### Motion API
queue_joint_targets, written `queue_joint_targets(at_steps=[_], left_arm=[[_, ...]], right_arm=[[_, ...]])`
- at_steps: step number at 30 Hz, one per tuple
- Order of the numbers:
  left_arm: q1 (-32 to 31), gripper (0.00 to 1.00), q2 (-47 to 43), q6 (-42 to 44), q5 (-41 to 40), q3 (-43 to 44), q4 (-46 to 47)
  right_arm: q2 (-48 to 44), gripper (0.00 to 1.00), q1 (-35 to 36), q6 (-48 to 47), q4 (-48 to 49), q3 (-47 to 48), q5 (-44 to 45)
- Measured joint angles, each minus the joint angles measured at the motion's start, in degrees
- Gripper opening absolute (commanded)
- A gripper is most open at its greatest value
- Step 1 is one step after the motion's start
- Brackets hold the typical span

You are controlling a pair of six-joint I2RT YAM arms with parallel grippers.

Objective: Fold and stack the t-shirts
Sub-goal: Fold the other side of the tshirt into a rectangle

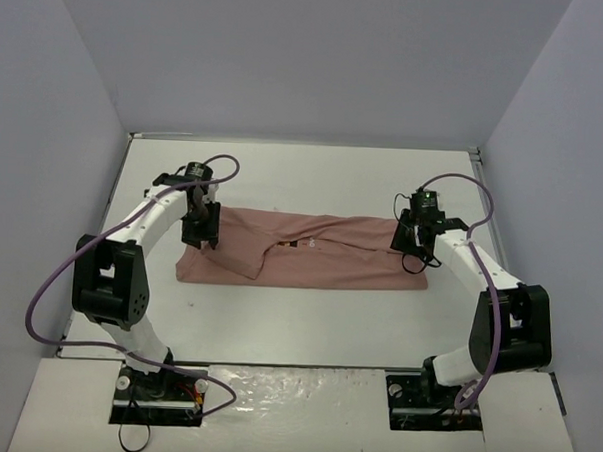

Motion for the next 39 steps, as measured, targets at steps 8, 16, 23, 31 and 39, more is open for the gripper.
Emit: queue_joint_targets(at_steps=[8, 16, 23, 31, 39], left_arm=[[2.8, 0.09, 3.8, 1.3, 4.4, -0.2, 3.9], [2.7, 0.00, 6.3, 1.5, 9.5, -0.2, 4.9], [2.7, 0.25, 1.3, -2.0, 8.9, 1.9, -1.0], [4.4, 0.49, -3.9, -4.8, 7.5, -0.3, -4.6], [6.7, 0.49, 3.1, -5.1, 5.3, 11.3, -5.3]], right_arm=[[0.0, 0.34, 0.0, 0.0, 0.0, 0.0, -0.3], [0.0, 0.34, -0.2, 0.0, 0.0, 0.0, -0.3], [-0.2, 0.34, -0.4, 0.0, 0.0, 0.0, -0.3], [-0.1, 0.34, -0.8, -0.2, -0.2, 0.4, -0.2], [5.2, 0.34, -1.5, 0.0, 0.0, 6.6, 1.2]])
